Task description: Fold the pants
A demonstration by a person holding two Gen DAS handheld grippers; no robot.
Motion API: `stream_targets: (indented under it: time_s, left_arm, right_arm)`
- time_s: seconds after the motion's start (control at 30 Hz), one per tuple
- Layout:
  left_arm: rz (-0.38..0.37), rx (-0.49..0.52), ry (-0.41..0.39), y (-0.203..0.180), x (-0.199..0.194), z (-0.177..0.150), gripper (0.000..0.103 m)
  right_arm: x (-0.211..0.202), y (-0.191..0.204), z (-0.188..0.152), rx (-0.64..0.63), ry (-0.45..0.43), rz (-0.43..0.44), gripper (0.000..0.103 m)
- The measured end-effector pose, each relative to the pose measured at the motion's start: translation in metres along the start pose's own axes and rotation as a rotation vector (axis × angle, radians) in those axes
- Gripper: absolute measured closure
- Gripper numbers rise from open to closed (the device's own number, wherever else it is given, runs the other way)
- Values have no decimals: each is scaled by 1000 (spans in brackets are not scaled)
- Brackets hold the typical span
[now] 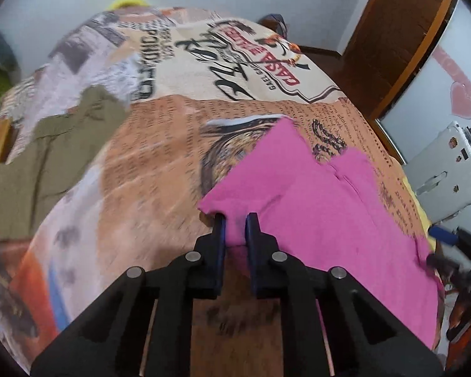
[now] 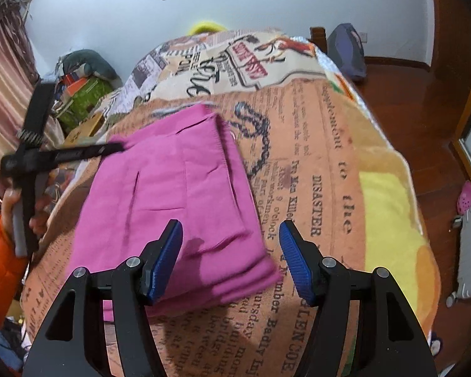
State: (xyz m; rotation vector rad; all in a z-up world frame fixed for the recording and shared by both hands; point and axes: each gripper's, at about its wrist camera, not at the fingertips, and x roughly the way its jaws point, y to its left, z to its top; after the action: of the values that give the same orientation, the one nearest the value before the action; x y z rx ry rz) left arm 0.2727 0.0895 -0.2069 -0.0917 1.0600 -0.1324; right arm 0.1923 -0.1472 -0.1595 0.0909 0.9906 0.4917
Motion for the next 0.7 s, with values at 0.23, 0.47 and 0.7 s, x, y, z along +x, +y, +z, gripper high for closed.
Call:
stream_targets:
  time_s: [0.23,0.47,0.7]
  left_arm:
    - [51,-68,-71,6,-57,-65,96]
    - [69,-223,-65,26,-82,-123,102]
    - [76,-236,-68,37,-101,-134,102]
  right_arm:
    - [-20,20,6,-39,-43,-3,43]
    - [-30,53,4,-122,-61,8,43]
    - [-28,68,1,-168,-55,13,43]
